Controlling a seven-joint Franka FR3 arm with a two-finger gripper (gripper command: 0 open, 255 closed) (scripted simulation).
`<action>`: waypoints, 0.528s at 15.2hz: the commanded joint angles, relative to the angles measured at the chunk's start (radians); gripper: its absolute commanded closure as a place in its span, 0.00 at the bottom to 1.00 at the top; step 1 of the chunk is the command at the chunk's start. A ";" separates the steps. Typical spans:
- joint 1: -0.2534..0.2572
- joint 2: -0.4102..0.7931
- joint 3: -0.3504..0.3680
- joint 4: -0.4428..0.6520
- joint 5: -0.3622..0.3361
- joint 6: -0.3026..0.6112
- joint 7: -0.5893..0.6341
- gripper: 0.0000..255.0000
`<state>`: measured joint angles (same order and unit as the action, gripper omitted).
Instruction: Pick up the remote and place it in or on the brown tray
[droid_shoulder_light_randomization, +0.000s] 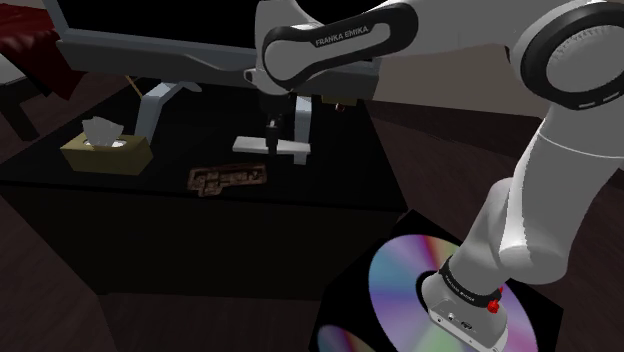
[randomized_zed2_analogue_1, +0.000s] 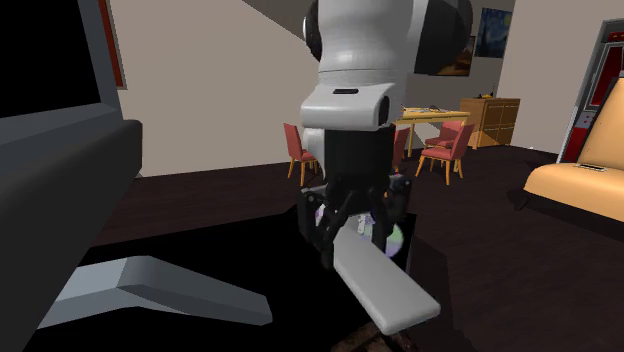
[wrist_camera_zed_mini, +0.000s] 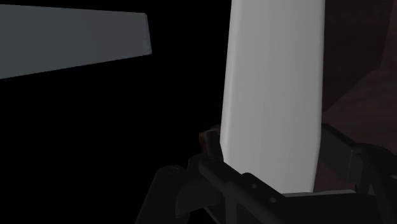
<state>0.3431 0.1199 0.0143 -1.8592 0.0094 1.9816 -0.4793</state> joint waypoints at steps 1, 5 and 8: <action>0.014 0.074 0.011 0.091 -0.003 -0.016 0.026 1.00; 0.045 0.222 0.027 0.301 -0.013 -0.078 0.075 1.00; 0.070 0.348 0.035 0.492 -0.022 -0.143 0.107 1.00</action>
<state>0.4034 0.4239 0.0461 -1.4379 -0.0090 1.8649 -0.3851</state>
